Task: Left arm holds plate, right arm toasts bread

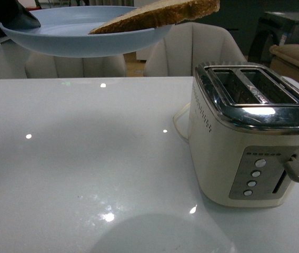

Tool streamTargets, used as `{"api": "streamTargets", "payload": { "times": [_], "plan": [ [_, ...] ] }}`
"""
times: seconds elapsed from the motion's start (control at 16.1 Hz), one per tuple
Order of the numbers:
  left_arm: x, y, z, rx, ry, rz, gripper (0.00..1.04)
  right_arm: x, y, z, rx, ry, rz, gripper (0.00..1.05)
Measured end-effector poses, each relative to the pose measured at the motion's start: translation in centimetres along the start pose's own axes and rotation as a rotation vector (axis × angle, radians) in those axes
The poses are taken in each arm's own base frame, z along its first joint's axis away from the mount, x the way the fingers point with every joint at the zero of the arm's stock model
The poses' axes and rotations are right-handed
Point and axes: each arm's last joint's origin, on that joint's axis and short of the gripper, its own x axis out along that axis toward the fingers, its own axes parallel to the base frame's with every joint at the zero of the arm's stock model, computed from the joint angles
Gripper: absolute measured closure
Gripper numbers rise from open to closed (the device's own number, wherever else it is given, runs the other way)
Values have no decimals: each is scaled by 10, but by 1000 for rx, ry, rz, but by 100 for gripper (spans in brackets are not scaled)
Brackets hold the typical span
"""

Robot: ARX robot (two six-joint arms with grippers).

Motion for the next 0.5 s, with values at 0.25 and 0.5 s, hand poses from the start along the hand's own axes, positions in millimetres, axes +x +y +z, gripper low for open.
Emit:
{"api": "streamTargets", "payload": {
  "times": [0.25, 0.5],
  "plan": [
    [0, 0, 0, 0, 0, 0, 102, 37, 4, -11, 281, 66, 59, 6],
    [0, 0, 0, 0, 0, 0, 102, 59, 12, -19, 368, 102, 58, 6]
  ]
}}
